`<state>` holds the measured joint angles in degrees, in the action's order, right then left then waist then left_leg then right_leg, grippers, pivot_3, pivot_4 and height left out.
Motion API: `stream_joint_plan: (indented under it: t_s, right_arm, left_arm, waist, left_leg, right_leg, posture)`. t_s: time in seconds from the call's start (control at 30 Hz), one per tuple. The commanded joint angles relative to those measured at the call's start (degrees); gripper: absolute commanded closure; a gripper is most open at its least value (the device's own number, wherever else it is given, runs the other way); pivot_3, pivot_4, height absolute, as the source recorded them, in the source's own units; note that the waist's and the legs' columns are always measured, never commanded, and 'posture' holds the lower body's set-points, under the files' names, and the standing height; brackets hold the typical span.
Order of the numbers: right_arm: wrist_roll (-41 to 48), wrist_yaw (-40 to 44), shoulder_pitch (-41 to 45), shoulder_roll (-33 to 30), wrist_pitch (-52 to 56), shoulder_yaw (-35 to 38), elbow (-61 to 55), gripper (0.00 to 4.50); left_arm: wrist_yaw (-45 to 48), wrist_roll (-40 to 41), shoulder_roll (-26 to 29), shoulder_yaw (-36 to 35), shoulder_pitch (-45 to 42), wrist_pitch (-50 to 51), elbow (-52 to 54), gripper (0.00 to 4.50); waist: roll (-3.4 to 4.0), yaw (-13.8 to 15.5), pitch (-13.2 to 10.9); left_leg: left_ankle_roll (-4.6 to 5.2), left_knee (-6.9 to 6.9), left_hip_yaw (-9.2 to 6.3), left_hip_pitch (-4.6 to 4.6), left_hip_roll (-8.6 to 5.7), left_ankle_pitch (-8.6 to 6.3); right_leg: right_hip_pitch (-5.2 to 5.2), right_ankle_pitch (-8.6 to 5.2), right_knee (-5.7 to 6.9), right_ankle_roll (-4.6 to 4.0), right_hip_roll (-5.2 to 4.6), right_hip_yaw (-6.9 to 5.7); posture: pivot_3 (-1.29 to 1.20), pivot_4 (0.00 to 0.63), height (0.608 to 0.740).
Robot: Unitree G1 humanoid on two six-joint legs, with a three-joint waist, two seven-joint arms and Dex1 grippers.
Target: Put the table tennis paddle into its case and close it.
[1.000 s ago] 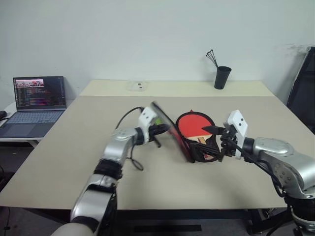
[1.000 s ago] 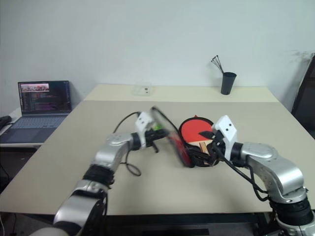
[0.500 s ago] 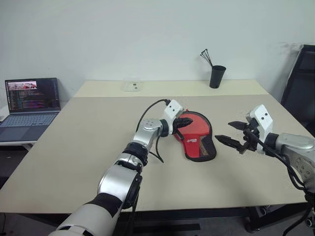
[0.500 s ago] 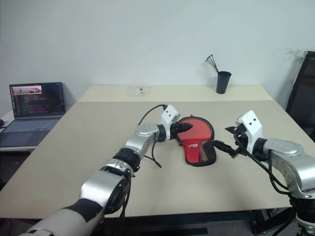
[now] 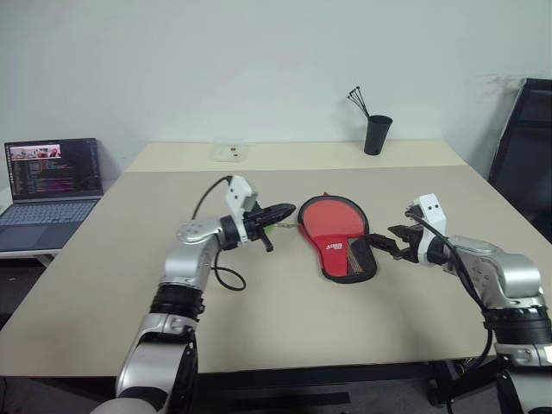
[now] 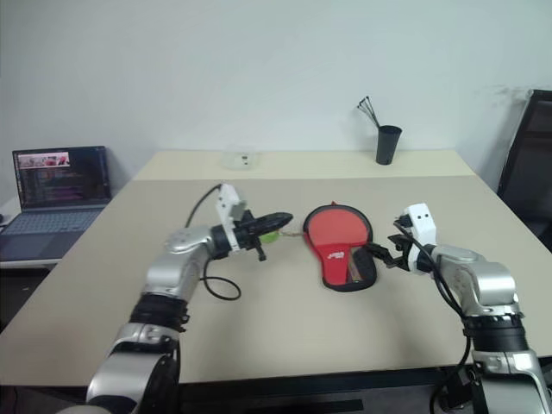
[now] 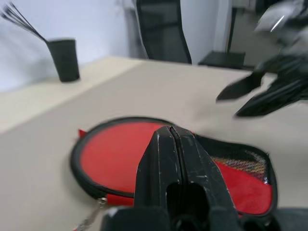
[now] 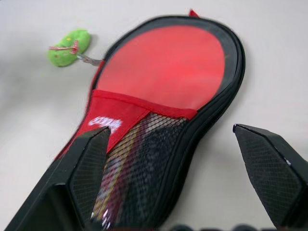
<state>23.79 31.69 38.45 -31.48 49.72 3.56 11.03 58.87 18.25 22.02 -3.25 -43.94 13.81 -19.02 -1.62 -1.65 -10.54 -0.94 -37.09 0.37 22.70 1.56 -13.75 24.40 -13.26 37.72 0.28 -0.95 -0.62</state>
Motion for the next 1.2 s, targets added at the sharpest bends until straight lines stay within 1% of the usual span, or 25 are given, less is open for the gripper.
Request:
stream_joint_plan:
  t_s: [0.03,0.13,0.23,0.3,0.5,0.6,0.63,0.7,0.87,1.03,1.2]
  right_arm:
    - [-3.7,0.0,3.6,1.4,-5.3,-1.6,7.7,0.00]
    - [-7.3,0.2,6.7,3.6,-10.0,-3.5,18.3,0.00]
    - [-9.3,1.4,8.5,4.6,-13.0,-4.1,24.0,0.00]
    - [-10.2,2.0,9.4,5.3,-14.4,-4.2,26.8,0.00]
    - [-11.4,6.5,10.7,6.1,-13.0,-5.6,30.4,0.00]
    - [-12.7,8.3,11.0,6.7,-12.9,-6.8,31.1,0.55]
    - [-13.2,8.9,11.1,7.0,-12.9,-7.3,30.9,0.95]
    - [-13.9,9.7,11.2,7.6,-12.8,-8.3,30.4,1.47]
    - [-15.1,9.7,11.5,9.6,-12.5,-8.6,30.2,3.14]
    - [-14.6,10.3,11.5,11.0,-10.3,-7.6,30.2,4.47]
    - [-10.1,11.5,10.0,12.2,-1.7,-5.0,23.0,4.49]
  left_arm:
    - [-2.0,2.2,1.9,-1.4,1.4,3.4,7.2,4.48]
    - [-3.2,3.2,3.8,-2.4,3.3,5.6,10.9,4.48]
    - [-4.4,3.3,4.3,-2.2,4.3,6.4,12.5,4.48]
    - [-5.1,3.1,4.4,-2.2,4.6,6.1,12.8,4.48]
    - [-6.5,2.5,4.0,-1.2,4.6,5.2,12.7,4.48]
    - [-6.4,2.3,4.2,-0.8,4.7,4.9,12.3,4.50]
    - [-6.4,2.2,4.3,-0.7,4.8,4.7,12.3,4.50]
    - [-6.3,2.2,4.5,-0.6,5.0,4.6,12.1,4.50]
    - [-6.2,1.8,5.1,-0.4,6.0,4.2,12.1,4.50]
    - [-4.2,3.7,7.2,-1.5,9.5,5.5,14.1,4.50]
    - [3.6,8.4,14.0,-2.8,18.5,9.4,19.3,4.50]
  waist:
    - [0.00,0.1,0.0]
    - [0.00,0.1,0.0]
    - [0.00,0.1,0.0]
    - [0.00,0.0,0.0]
    - [0.00,-0.1,0.0]
    - [0.00,-0.2,0.0]
    - [0.00,-0.2,0.0]
    - [0.00,-0.2,0.0]
    - [-0.02,-0.4,0.0]
    - [-0.03,-0.6,0.0]
    - [-0.03,-1.1,0.0]
  left_leg:
    - [0.00,0.00,0.00,0.00,-0.01,0.00]
    - [0.00,-0.02,0.03,0.01,-0.02,0.00]
    - [0.00,0.00,-0.01,0.03,-0.02,0.00]
    - [0.00,-0.01,0.03,0.00,-0.02,0.00]
    - [0.00,0.00,0.07,-0.24,-0.02,0.00]
    - [0.00,0.01,0.09,-0.26,-0.01,0.00]
    - [0.00,0.02,0.10,-0.28,-0.01,0.00]
    - [0.00,0.02,0.12,-0.29,-0.01,0.00]
    - [0.00,0.03,0.16,-0.40,0.01,0.00]
    - [0.00,0.08,0.23,-0.71,0.02,0.00]
    - [-0.01,0.16,0.21,-0.68,0.13,-0.01]
  right_leg:
    - [0.00,0.05,0.00,-0.08,-0.01,0.00]
    - [0.00,0.08,-0.01,-0.12,-0.06,0.01]
    - [0.00,0.09,-0.02,-0.16,-0.07,-0.03]
    - [-0.02,0.11,-0.01,-0.19,-0.07,0.00]
    - [-0.18,0.08,0.02,-0.13,-0.04,0.02]
    - [-0.19,0.08,0.02,-0.13,-0.01,0.04]
    - [-0.19,0.08,0.02,-0.13,0.00,0.05]
    - [-0.19,0.08,0.03,-0.13,0.01,0.07]
    - [-0.22,0.08,0.07,-0.13,0.04,0.11]
    - [-0.31,0.01,0.17,-0.03,0.14,0.18]
    - [-0.26,0.03,0.17,-0.18,0.21,0.22]
  posture:
    - [0.00,0.150,0.740]
    - [0.00,0.150,0.740]
    - [0.00,0.150,0.740]
    - [0.00,0.150,0.740]
    - [0.00,0.150,0.740]
    - [0.00,0.150,0.740]
    - [0.00,0.150,0.740]
    - [0.00,0.150,0.740]
    - [0.00,0.150,0.740]
    - [0.00,0.150,0.740]
    - [0.00,0.150,0.740]
